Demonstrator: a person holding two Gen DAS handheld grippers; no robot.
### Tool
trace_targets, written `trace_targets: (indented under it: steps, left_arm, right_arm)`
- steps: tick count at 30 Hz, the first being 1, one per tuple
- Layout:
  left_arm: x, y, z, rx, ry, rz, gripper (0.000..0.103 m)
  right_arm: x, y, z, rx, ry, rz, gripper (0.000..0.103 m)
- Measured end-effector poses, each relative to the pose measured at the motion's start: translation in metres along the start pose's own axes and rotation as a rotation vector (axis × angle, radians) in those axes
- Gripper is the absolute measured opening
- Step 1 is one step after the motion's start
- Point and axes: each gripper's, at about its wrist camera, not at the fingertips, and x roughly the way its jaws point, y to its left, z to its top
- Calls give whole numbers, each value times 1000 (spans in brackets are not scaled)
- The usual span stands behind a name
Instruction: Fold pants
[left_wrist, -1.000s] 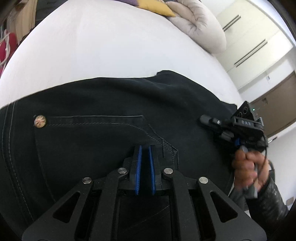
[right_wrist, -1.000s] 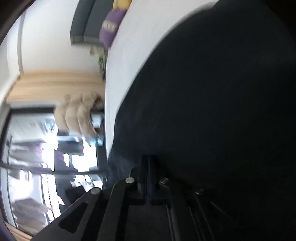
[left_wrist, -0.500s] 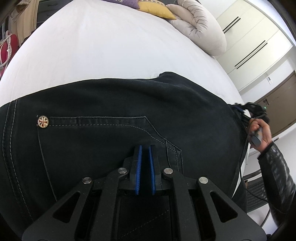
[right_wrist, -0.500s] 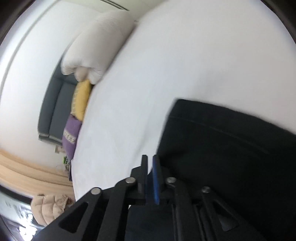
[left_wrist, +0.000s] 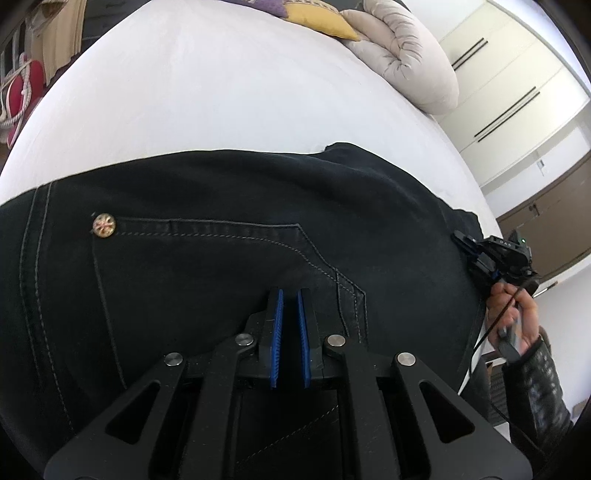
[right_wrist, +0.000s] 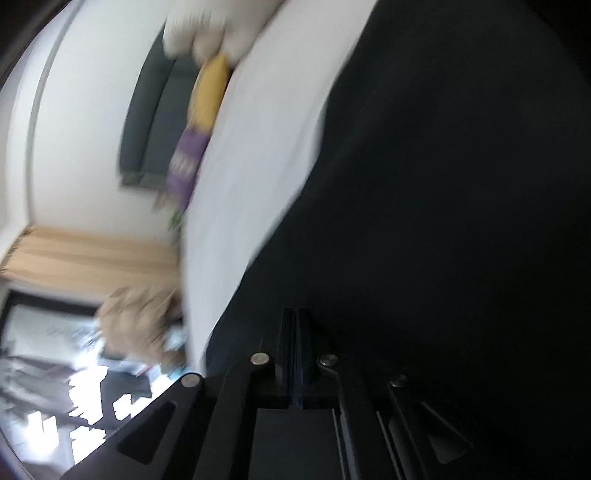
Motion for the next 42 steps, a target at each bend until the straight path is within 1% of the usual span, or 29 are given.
trace_targets:
  steps: [1,3,4,6,7,8,9,10,11,12,14,15,16,17,20,22,23,24,25,26,28,29,32,35,38,39,40,41,42]
  left_arm:
    - [0,2,0,-8,-2,-5,8]
    - [-1,3,-1,-13,-5,-7,8]
    - [-1,4,-2,-12,-6,-7,8]
    - [-1,6,-2,-14,-8,-10,8]
    - [-2,6,-2,-17,-11,-9,8]
    - [-3,6,-2,-20,-13,-2,8]
    - [-4,5,-1,-19,-16,8,8]
    - [-8,2,-1,-17,-22,22,8]
    - [-13,-3,-1,-16,-29,19,8]
    - [-17,-8,0,-14,-37,-4,8]
    - [-19,-30,6,12,-50,-67,8]
    - [-18,-42,10,34,-49,-91,8]
    - [-11,-62,17,84,-47,-124,8]
    - [-3,-77,22,122,-40,-136,8]
    - [31,-96,33,162,20,-164,8]
    - [48,-85,39,136,43,-136,8]
    - [56,-72,41,114,68,-111,8]
    - [60,-59,42,91,84,-89,8]
    - [57,-36,42,25,79,-128,8]
    - [51,-22,41,-16,65,-147,8]
    - [35,3,37,-55,26,-141,8]
    - [27,13,34,-65,13,-144,8]
    - [6,36,25,-87,-23,-134,7]
    - [-12,48,12,-58,-60,-92,5]
    - [-29,70,-1,-106,-94,-101,5]
    - [-34,74,-8,-108,-106,-118,5]
    - [-41,78,-12,-108,-119,-116,5]
    - [-47,79,-15,-105,-128,-105,5]
    - [-54,80,-17,-100,-140,-101,5]
  right_arm:
    - [-14,-9,16,15,-59,-28,0]
    - [-51,-45,44,119,-177,-32,0]
    - [-68,-59,51,140,-216,-42,0]
    - [-99,-75,71,157,-305,-99,0]
    - [-115,-81,78,182,-332,-102,0]
    - [-132,-78,83,202,-375,-176,1]
    - [-149,-76,89,198,-415,-275,7]
    - [-162,-69,91,170,-438,-296,7]
    - [-175,-59,87,137,-432,-225,7]
    - [-174,-49,76,110,-409,-167,7]
    - [-164,-17,46,6,-321,-64,7]
    - [-151,0,25,-41,-266,-2,7]
    - [-128,21,0,-77,-195,61,7]
    - [-106,36,-23,-107,-104,110,7]
    - [-18,73,-86,-127,115,190,7]
    - [24,73,-112,-94,223,189,7]
    - [40,71,-118,-84,274,177,7]
    - [52,65,-122,-90,299,120,0]
    - [52,58,-125,-89,294,110,0]
    - [48,53,-120,-76,283,136,0]
    - [32,47,-107,-97,234,99,0]
    - [25,41,-92,-97,203,86,0]
    - [-7,11,-62,-2,104,80,0]
    - [-41,-4,-26,16,-23,10,0]
    - [-74,-26,1,67,-130,-40,0]
    - [-88,-33,9,80,-162,-59,0]
    - [-103,-37,19,80,-200,-100,0]
    - [-114,-35,12,73,-224,-137,0]
    - [-128,-36,17,70,-248,-171,0]
